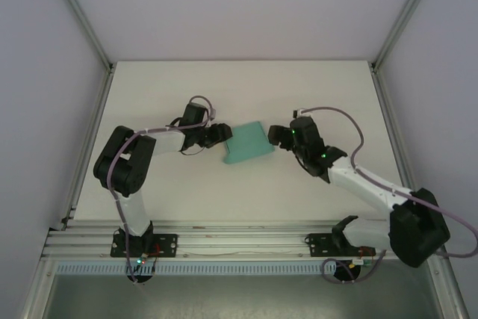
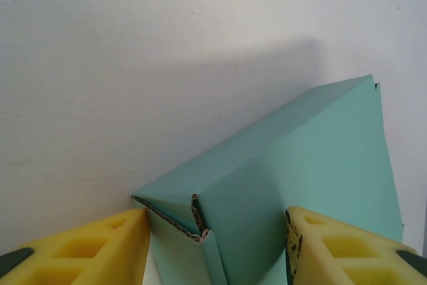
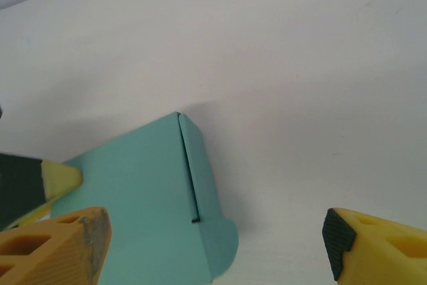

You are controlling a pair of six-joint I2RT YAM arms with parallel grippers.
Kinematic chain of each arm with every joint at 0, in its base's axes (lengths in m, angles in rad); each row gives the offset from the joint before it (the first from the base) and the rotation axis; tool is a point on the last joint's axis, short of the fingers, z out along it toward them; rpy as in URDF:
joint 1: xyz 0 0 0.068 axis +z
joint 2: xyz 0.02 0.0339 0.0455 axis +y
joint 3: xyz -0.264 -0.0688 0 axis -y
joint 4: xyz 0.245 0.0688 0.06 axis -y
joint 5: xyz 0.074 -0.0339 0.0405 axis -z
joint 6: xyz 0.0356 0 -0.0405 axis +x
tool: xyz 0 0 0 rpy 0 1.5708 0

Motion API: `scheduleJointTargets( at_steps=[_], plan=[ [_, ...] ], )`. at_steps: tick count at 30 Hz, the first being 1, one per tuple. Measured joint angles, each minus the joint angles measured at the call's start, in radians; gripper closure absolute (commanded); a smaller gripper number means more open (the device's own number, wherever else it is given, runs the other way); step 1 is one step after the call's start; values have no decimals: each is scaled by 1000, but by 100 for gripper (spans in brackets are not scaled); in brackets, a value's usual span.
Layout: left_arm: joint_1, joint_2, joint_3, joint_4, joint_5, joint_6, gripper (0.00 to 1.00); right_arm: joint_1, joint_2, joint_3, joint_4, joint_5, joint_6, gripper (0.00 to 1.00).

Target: Assemble paper box

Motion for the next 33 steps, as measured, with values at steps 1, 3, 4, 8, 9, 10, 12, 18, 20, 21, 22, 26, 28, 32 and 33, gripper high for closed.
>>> scheduleJointTargets(
  at_steps=[1, 3, 4, 8, 9, 10, 12, 18, 20, 21, 22, 26, 28, 32, 33],
  plan=[
    [0, 5, 0, 10, 5, 0, 55, -18, 35, 20, -8, -24, 10, 14],
    [1, 14, -4, 38, 17, 4, 58, -50, 108, 59, -24, -76, 26, 12],
    [1, 16, -6, 48, 21, 5, 59, -62, 142, 76, -31, -102, 31, 11],
    [14, 20, -34, 111, 50, -6, 67, -94, 256, 121, -34, -217, 47, 8],
    [21, 20, -44, 129, 63, -14, 68, -97, 280, 128, -32, -246, 48, 8],
    [27, 23, -51, 148, 74, -19, 69, -97, 299, 132, -30, -270, 51, 8],
    [36, 29, -65, 182, 98, -27, 75, -98, 338, 137, -24, -323, 55, 7],
    [60, 32, -100, 260, 139, -45, 80, -113, 425, 139, 13, -452, 87, 9],
    [70, 40, -111, 294, 160, -54, 81, -123, 444, 139, 35, -492, 104, 10],
    [74, 45, -116, 312, 172, -61, 81, -126, 449, 139, 51, -517, 113, 11],
    [79, 48, -121, 325, 180, -68, 81, -129, 453, 139, 67, -539, 121, 12],
    [88, 60, -133, 369, 206, -83, 81, -131, 475, 137, 161, -644, 163, 17],
    [88, 61, -138, 383, 207, -90, 81, -131, 499, 134, 223, -697, 193, 19],
    [92, 61, -150, 403, 210, -98, 81, -132, 546, 115, 340, -777, 265, 27],
    [94, 61, -152, 410, 211, -99, 81, -132, 554, 113, 365, -793, 284, 29]
  ],
)
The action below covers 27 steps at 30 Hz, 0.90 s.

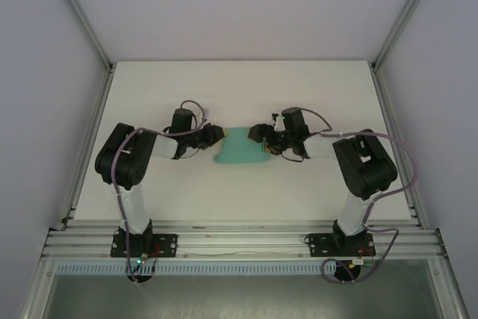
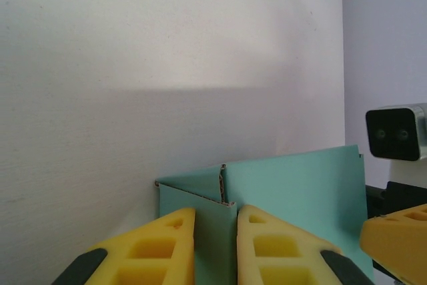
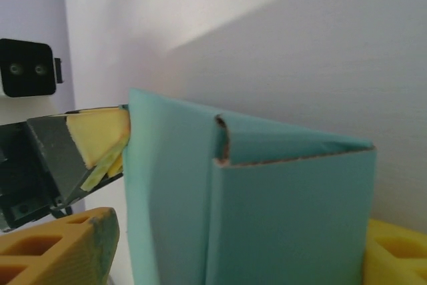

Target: Assemble paper box

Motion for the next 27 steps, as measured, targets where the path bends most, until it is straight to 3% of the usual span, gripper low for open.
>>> scheduleJointTargets(
  at_steps=[4, 7, 9, 10, 11, 19, 23, 27],
  plan=[
    [10, 0, -11, 22, 7, -3, 79, -5, 9, -3, 69, -42, 52, 43],
    [11, 0, -13, 27, 6, -1, 60, -10, 6, -3, 86, -57, 68, 47],
    [11, -3, -16, 18, 0, 8, 41, -11, -5, -3, 75, -58, 66, 49],
    [12, -8, -16, 15, 4, 19, 26, -11, -15, -3, 63, -58, 66, 49],
    [9, -27, -11, 2, -5, 34, 2, -11, -29, -3, 49, -56, 66, 49],
    [-6, -209, 30, -116, -93, 276, 0, -35, -107, 55, -143, -23, 107, 55],
    [-46, -338, 44, -169, -112, 498, 0, -71, -134, 92, -240, -26, 171, 55],
    [-160, -436, 101, -323, -145, 785, 0, -122, -157, 125, -315, -40, 267, 58]
  ],
)
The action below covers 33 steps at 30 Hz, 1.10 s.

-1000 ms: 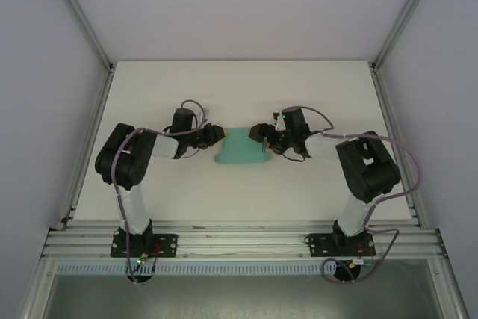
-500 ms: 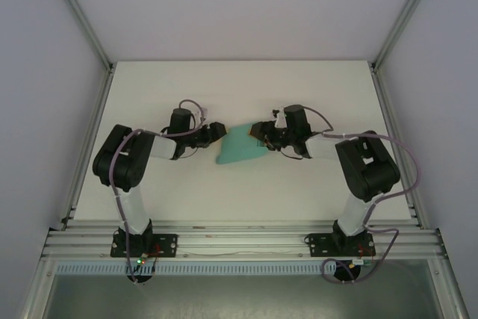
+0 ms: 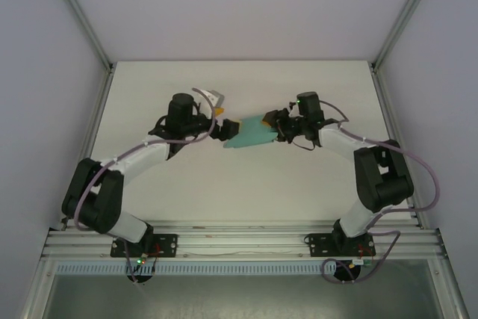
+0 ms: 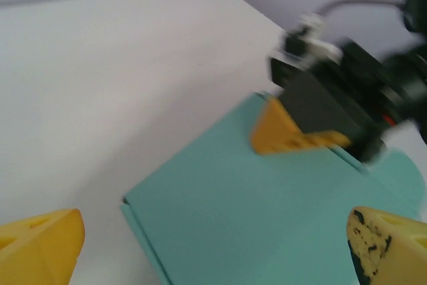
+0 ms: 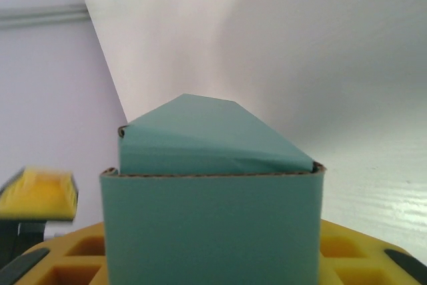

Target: Assemble paper box

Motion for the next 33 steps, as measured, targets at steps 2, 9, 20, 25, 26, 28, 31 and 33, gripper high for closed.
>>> scheduleJointTargets(
  at_steps=[2, 9, 20, 25, 26, 28, 31, 33],
  plan=[
    [-68, -36, 23, -79, -10, 149, 1, -28, -9, 15, -30, -19, 48, 59],
    [-192, -66, 35, -296, -98, 556, 0, -65, -40, 58, -138, -92, 175, 59],
    [-253, 83, 165, -394, -388, 782, 4, -67, -93, 58, -202, -152, 286, 59],
    [-269, 86, 166, -377, -446, 812, 10, -67, -95, 58, -216, -167, 305, 59],
    [-273, 86, 166, -374, -451, 814, 13, -67, -95, 58, -220, -169, 305, 59],
    [-275, 86, 166, -365, -453, 814, 21, -67, -95, 58, -228, -174, 306, 59],
    [-275, 86, 166, -348, -463, 814, 32, -67, -95, 58, -229, -180, 313, 59],
    [-275, 86, 167, -340, -474, 815, 38, -67, -95, 58, -231, -181, 319, 56]
  ],
)
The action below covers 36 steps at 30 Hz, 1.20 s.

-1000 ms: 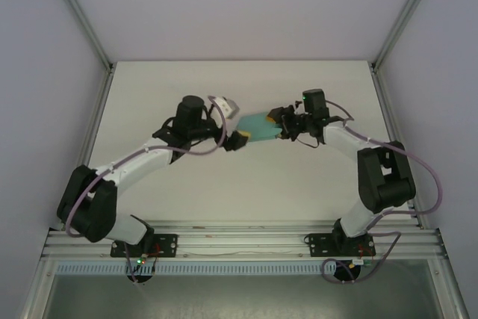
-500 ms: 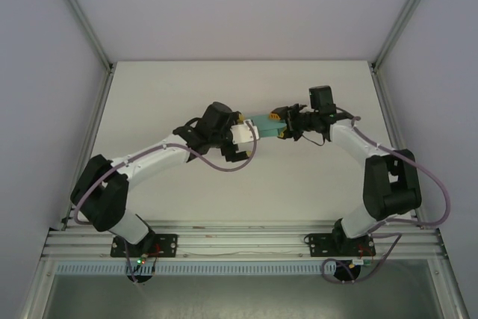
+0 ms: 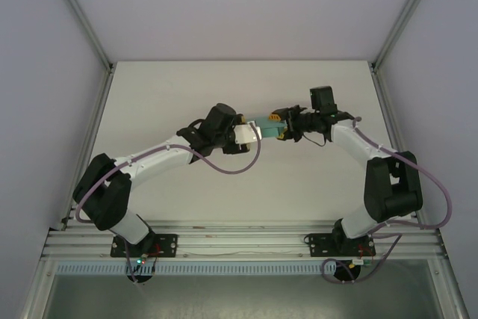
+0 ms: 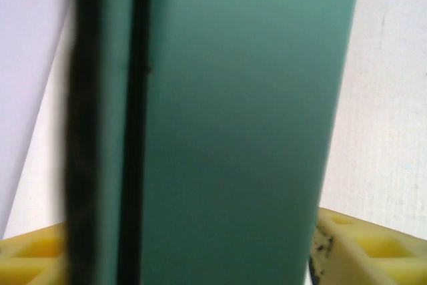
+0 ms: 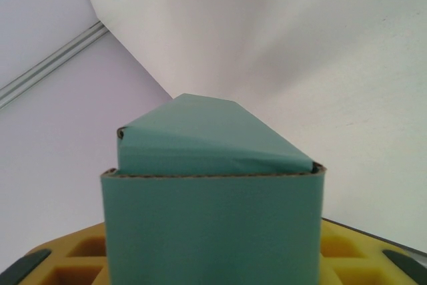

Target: Assemble paper box

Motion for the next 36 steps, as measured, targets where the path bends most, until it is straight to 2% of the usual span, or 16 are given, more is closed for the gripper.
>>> scheduleJointTargets(
  at_steps=[5, 12, 20, 23, 26, 29, 30, 33, 36],
  plan=[
    [0, 0, 4, 11, -21, 2, 50, 0, 0, 0, -4, -3, 8, 54],
    [0, 0, 4, 4, -23, 15, 61, 0, -5, -7, -3, -13, 3, 37],
    [0, 0, 26, -77, -27, 26, 64, -12, -35, -7, -27, 38, -87, 20],
    [0, 0, 44, -134, -24, 39, 63, -47, -43, 26, -107, 139, -203, 15],
    [0, 2, 80, -249, -5, 72, 62, -79, -72, 80, -182, 304, -375, 13],
    [1, 23, 148, -386, 29, 98, 61, -90, -154, 115, -223, 482, -592, 3],
    [1, 37, 171, -423, 39, 103, 61, -90, -192, 115, -221, 538, -664, 0],
    [5, 91, 231, -518, 70, 105, 58, -90, -325, 79, -177, 672, -879, 0],
    [14, 156, 270, -601, 95, 103, 57, -90, -463, -17, -93, 734, -1058, 0]
  ],
)
